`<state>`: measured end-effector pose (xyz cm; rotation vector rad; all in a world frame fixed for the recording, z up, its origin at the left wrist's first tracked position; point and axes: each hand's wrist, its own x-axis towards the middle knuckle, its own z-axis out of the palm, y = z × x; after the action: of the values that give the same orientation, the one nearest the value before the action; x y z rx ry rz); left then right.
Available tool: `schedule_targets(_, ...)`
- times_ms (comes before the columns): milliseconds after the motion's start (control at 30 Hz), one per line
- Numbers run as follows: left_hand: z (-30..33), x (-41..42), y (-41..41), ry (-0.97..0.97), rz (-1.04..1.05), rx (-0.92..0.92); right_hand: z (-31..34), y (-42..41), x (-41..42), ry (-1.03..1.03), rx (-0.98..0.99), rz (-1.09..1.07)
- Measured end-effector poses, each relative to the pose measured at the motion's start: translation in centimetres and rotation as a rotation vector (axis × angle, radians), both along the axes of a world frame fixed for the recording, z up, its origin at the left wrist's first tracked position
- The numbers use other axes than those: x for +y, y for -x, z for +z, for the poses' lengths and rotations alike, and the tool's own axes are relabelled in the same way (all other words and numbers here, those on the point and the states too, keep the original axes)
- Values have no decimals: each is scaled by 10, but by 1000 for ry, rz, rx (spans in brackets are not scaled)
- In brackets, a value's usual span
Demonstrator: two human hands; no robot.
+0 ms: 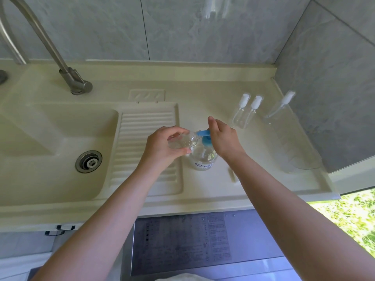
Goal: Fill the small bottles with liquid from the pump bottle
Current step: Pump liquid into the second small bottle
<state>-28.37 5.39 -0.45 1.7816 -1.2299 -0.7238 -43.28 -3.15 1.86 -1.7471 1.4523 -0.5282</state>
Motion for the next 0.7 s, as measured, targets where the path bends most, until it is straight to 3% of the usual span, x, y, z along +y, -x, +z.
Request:
schedule_targets(300, -4, 1, 1, -20, -6, -4, -10, -7, 2, 124, 29, -5)
schedule_targets(567, 1, 3, -1, -3, 2, 6, -2, 2, -5, -22, 19, 24)
schedule_targets(700, 1, 3, 1, -14, 2, 8, -4, 1, -2, 77, 74, 62)
